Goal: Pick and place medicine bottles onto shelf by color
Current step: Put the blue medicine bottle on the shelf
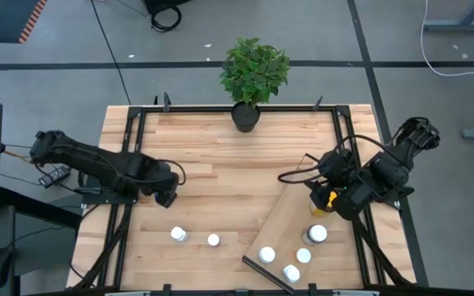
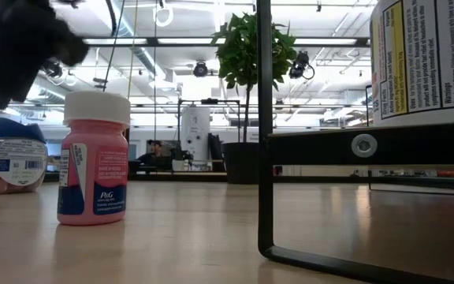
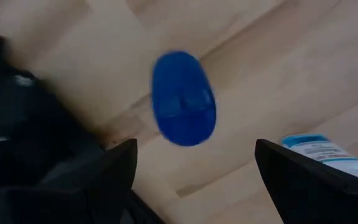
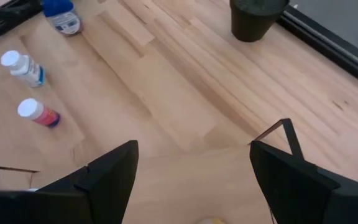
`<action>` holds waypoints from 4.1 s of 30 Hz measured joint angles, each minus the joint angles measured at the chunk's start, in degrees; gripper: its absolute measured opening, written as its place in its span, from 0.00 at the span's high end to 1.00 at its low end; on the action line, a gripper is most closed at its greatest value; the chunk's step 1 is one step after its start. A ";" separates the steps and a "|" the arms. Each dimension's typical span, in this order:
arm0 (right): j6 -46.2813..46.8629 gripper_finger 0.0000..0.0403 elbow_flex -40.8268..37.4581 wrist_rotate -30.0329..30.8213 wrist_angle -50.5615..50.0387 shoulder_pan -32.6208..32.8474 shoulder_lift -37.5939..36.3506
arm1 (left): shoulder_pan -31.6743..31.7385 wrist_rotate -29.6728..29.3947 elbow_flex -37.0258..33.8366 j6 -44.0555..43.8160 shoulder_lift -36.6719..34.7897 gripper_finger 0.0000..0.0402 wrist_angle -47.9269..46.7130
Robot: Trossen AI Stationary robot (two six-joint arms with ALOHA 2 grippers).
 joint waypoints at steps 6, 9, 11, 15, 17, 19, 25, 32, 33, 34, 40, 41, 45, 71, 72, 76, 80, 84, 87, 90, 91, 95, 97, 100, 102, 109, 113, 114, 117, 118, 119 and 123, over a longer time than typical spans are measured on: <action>-1.30 0.21 0.04 -0.76 0.01 -0.46 0.00 | 2.52 3.30 -7.56 0.42 -0.12 0.18 6.14; -1.94 0.21 0.04 -0.95 0.01 -0.47 0.00 | 3.38 2.75 -9.18 1.55 -0.12 0.18 10.28; -2.12 0.21 0.04 -0.95 0.01 -0.47 -0.01 | 4.07 1.50 -9.39 1.56 -0.09 0.18 12.24; -2.13 0.21 0.04 -1.15 0.01 -0.45 0.00 | 6.21 -0.50 -9.39 2.39 -0.08 0.18 13.70; -2.38 0.21 0.04 -1.15 0.01 -0.45 0.00 | 7.39 0.06 -9.40 3.20 0.59 0.19 13.47; -2.75 0.21 0.04 -1.17 0.01 -0.45 0.00 | 8.50 0.98 -9.46 4.09 0.91 0.20 13.36; -2.81 0.21 0.04 -1.37 0.01 -0.45 -0.02 | 10.71 4.60 -9.46 6.80 2.44 0.25 13.95; -3.02 0.21 0.04 -1.38 0.01 -1.62 -0.02 | 10.87 8.54 -9.46 7.72 4.11 0.36 14.04; -3.18 0.21 0.04 -1.37 0.01 -1.73 -0.02 | 10.87 8.54 -9.46 7.68 4.10 0.38 14.23; -3.20 0.21 0.04 -1.37 0.03 -1.83 -0.02 | 10.87 8.56 -9.46 7.43 4.10 0.40 14.36; -4.08 0.21 0.04 -1.01 0.01 -1.83 -0.02 | 10.87 10.01 -9.45 7.55 4.10 0.49 16.70; -4.25 0.21 0.04 -0.57 0.02 -1.83 -0.02 | 10.90 10.16 -9.31 7.22 4.11 0.50 18.20; -4.50 0.21 0.04 -0.06 0.02 -2.76 -0.02 | 11.49 10.08 -6.63 7.07 4.16 0.52 21.84; -12.80 0.21 0.04 -2.72 0.00 -4.27 -13.05 | 14.72 4.23 59.91 50.46 46.19 0.51 17.22; -12.81 0.21 0.04 -2.75 0.00 -4.27 -13.71 | 14.72 4.23 61.90 51.01 48.22 0.51 17.02; -12.78 0.21 0.04 -3.03 0.01 -4.27 -15.99 | 14.70 4.25 68.47 52.74 54.61 0.51 16.52; -12.54 0.21 0.04 -4.78 0.00 -4.28 -17.31 | 14.72 4.24 74.00 52.95 58.84 0.50 17.13; -17.00 0.21 0.04 -8.75 0.01 -4.27 -17.25 | 14.72 4.25 78.61 54.10 61.17 0.50 18.53; -19.75 0.21 0.04 -9.60 0.03 -4.27 -17.09 | 14.72 4.21 80.14 54.29 62.05 0.51 20.70; -19.28 0.23 0.02 -7.80 0.03 -4.32 -17.58 | 14.72 3.54 79.87 53.05 63.36 0.50 22.40; -18.88 0.23 0.03 -7.40 0.01 -4.32 -17.66 | 14.72 3.52 79.77 51.96 63.93 0.50 21.93; -18.24 0.27 0.02 -7.39 0.01 -4.32 -18.38 | 14.18 3.44 79.66 49.45 64.91 0.50 21.86; -18.36 0.28 0.02 -7.41 0.02 -4.32 -18.69 | 13.60 3.66 79.68 49.31 64.91 0.50 21.97; -18.54 0.30 0.01 -7.28 0.01 -4.32 -18.84 | 12.40 3.86 79.68 48.70 64.91 0.50 22.05; -18.64 0.31 0.01 -6.50 0.01 -4.32 -18.83 | 11.60 4.52 79.68 47.55 64.91 0.49 22.35; -20.29 0.32 0.01 -6.09 0.01 -4.32 -18.80 | 8.38 10.56 79.68 46.80 64.80 0.50 20.77; -21.49 0.32 0.01 -6.16 0.01 -4.32 -18.82 | 6.37 11.19 79.68 49.36 64.78 0.50 18.61; -21.92 0.32 0.01 -6.32 0.01 -4.32 -18.82 | 5.91 11.26 79.68 49.52 64.78 0.50 18.17; -22.88 0.32 0.01 -6.49 0.01 -4.32 -18.80 | 4.58 11.58 79.68 49.20 64.78 0.49 17.06; -23.17 0.32 0.01 -6.51 0.01 -4.32 -18.80 | 4.13 11.58 79.68 48.62 64.78 0.49 17.01; -23.37 0.32 0.01 -6.51 0.01 -4.32 -18.80 | 3.67 11.58 79.68 47.37 64.78 0.49 17.14; -24.12 0.32 0.01 -6.51 0.01 -4.32 -18.80 | 2.24 11.58 79.68 41.97 64.73 0.51 18.19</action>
